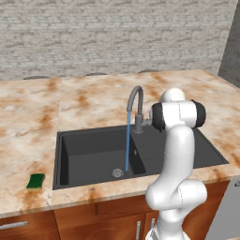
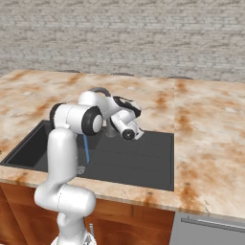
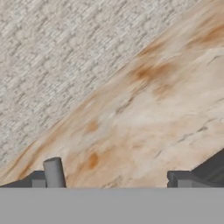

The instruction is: Soak the sponge with water for a few seconds and then drop it inside the sink.

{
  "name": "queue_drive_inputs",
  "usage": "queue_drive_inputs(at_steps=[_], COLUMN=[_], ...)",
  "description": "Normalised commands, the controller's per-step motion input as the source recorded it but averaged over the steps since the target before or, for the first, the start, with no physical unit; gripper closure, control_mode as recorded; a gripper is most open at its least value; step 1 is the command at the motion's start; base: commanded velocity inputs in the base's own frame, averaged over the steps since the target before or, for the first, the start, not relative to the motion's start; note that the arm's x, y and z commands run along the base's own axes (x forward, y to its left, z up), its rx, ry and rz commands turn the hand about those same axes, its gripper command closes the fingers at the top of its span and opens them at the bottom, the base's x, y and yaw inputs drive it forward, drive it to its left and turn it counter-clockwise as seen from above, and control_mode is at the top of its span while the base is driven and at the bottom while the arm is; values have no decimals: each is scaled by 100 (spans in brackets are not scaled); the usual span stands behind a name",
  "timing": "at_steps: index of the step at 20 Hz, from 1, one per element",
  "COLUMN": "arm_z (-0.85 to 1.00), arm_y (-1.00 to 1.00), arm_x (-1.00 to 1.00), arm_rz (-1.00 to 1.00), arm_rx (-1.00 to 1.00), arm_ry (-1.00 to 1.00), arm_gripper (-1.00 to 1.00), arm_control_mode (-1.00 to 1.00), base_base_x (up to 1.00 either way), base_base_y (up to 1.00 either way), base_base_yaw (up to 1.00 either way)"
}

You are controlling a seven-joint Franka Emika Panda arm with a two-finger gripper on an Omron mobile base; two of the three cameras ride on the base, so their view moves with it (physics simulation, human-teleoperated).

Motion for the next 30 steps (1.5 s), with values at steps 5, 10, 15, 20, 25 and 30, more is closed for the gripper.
queue_drive_inputs(at_steps=[5, 10, 15, 20, 25, 30], arm_z=[40, 46, 46, 56, 31, 25], arm_y=[-35, -25, -18, -13, -1, 0], arm_x=[0, 0, -4, -19, -34, -31], arm_rz=[0, 0, 0, 0, 0, 0], arm_rx=[7, 7, 6, 4, 1, 0], arm_ry=[3, 0, 0, 0, 0, 8], arm_gripper=[-100, -100, -100, -100, -100, -100], arm_control_mode=[-100, -100, -100, -100, -100, -100], base_base_x=[0, 0, 0, 0, 0, 0], base_base_y=[0, 0, 0, 0, 0, 0], base_base_yaw=[0, 0, 0, 0, 0, 0])
